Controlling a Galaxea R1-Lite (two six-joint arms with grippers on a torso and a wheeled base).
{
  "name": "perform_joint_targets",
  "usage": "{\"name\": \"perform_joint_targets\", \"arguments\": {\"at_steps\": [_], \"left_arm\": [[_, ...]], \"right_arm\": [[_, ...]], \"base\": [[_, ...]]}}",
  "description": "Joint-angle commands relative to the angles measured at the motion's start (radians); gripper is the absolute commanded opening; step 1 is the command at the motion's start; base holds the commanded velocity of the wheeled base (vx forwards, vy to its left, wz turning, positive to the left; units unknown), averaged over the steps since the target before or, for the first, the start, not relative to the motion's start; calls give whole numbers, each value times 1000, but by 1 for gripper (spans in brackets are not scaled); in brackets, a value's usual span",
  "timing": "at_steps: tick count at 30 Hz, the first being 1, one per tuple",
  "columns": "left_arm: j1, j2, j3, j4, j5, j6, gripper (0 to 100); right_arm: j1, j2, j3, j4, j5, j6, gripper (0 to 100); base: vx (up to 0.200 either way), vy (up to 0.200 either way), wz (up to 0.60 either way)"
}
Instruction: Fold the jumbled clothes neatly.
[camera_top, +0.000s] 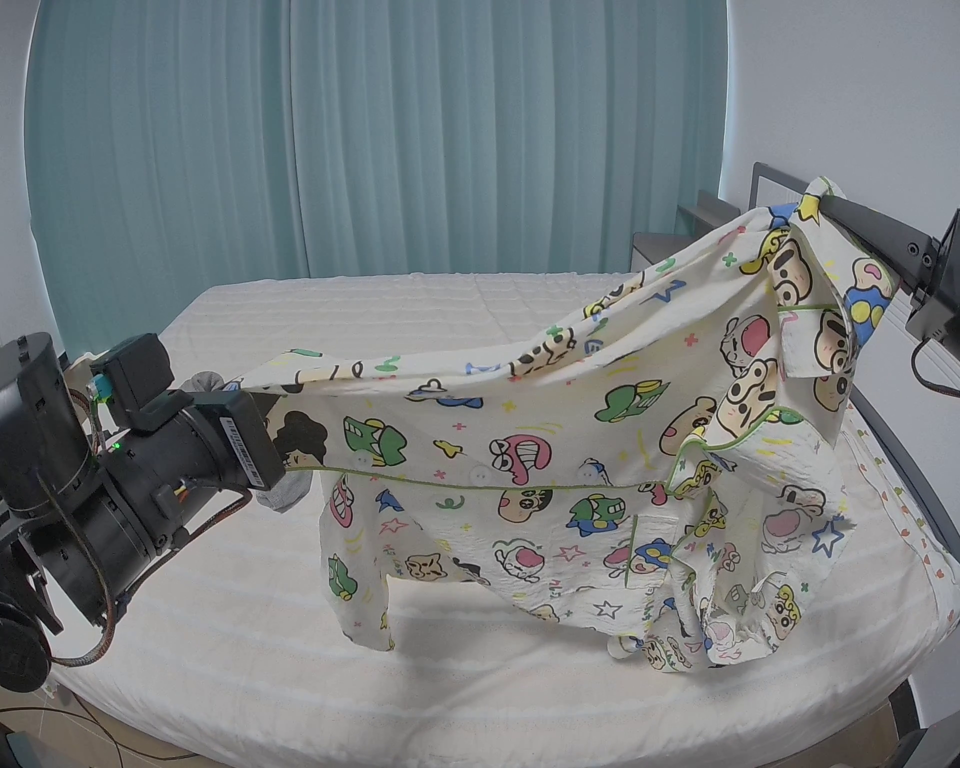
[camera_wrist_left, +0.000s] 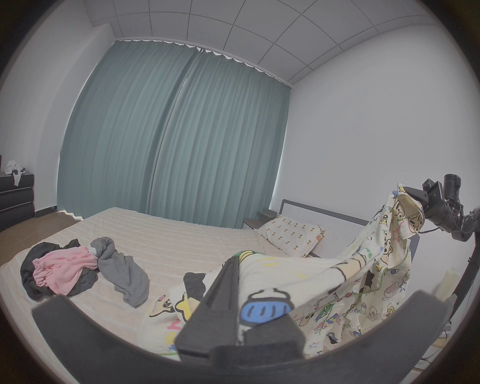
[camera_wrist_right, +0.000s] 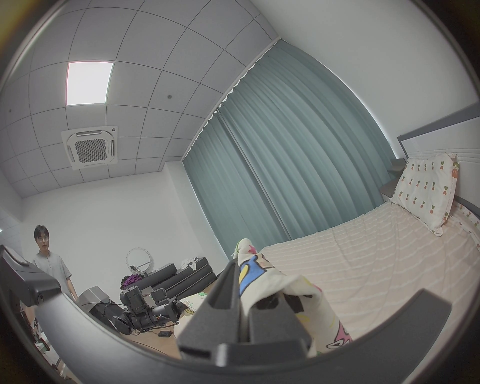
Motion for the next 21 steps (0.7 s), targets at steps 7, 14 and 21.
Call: {"name": "perform_joint_targets", "arguments": {"at_steps": [7,14,21], "left_arm": [[-21,-8,27,0,0,4,0],[-30,-44,60,2,1,4,0],[-42,-87,119,2,0,2,0]], "right_arm": [[6,-49,12,6,16,0,0],[12,-84,52,9,22,0,0],[12,-119,104,12,36,0,0]], "base": [[-57,0,0],[0,0,0],[0,0,0]]}}
